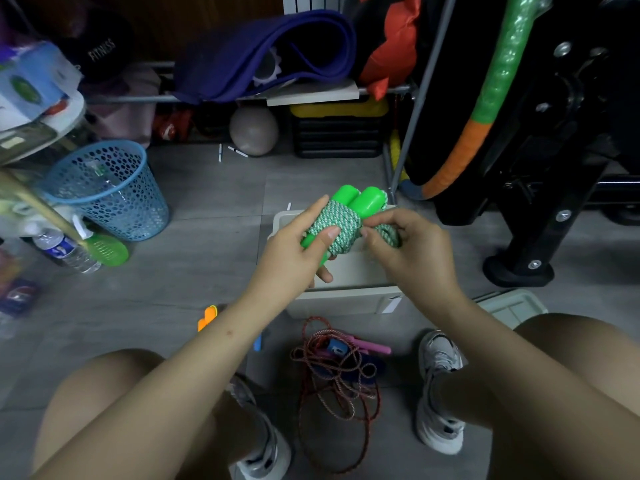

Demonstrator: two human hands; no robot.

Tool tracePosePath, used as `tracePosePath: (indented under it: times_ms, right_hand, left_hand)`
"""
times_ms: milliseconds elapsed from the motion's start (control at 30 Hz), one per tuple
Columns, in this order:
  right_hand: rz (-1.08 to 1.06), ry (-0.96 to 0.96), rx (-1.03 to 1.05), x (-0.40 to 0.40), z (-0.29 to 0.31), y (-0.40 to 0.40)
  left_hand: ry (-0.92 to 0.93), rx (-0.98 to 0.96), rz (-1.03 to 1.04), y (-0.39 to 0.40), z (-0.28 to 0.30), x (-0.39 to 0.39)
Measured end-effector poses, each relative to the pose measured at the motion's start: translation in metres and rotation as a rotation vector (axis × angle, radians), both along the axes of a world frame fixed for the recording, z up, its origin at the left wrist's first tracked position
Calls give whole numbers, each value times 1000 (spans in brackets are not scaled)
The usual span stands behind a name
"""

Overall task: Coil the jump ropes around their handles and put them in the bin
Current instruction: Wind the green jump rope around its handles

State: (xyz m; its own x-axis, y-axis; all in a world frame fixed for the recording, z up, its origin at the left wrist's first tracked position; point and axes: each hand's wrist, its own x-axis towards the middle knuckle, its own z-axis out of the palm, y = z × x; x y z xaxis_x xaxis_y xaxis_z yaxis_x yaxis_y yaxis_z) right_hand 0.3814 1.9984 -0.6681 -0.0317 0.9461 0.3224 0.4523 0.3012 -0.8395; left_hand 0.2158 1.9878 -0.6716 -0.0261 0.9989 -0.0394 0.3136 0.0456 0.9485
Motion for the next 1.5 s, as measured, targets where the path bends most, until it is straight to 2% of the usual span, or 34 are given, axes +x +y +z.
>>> tracePosePath:
  times_ms: [67, 167, 300, 500, 567, 700, 900, 967, 1033, 1167, 1267, 1400, 1500]
  right_hand:
    - [22, 41, 30, 1, 0, 1]
    - [109, 111, -53, 0, -1, 3]
    - [123, -57, 27, 0, -2, 9]
    - [25, 108, 29, -7, -1, 2]
    - [-7, 221, -81, -12, -1, -1]
    - [106, 614, -343, -15, 4, -7]
    - [197, 865, -481, -17, 8, 2]
    - [190, 869, -452, -17, 9, 4]
    - [176, 841, -413, -16, 10, 5]
    - [112, 687, -336, -16, 10, 6]
    - [82, 584, -269, -15, 8, 5]
    - [63, 526, -270, -11, 4, 8]
    - [58, 470, -267, -11, 4, 8]
  left_hand:
    - [-33, -27, -22, -3, 1, 2]
    - [-41, -21, -25, -9, -1, 6]
    - [-54, 15, 27, -12, -2, 9]
    - [-94, 70, 46, -18, -5, 19]
    - [-80, 108, 52, -21, -7, 21]
    - [35, 162, 51, -21, -16, 23]
    - [161, 267, 51, -23, -18, 28]
    - [211, 284, 41, -22, -15, 26]
    - [158, 257, 38, -16, -11, 21]
    - [147, 370, 104, 1, 0, 4]
    - [75, 367, 51, 6, 6, -4]
    - [98, 368, 11, 8, 9, -6]
    - [178, 449, -42, 9, 8, -6]
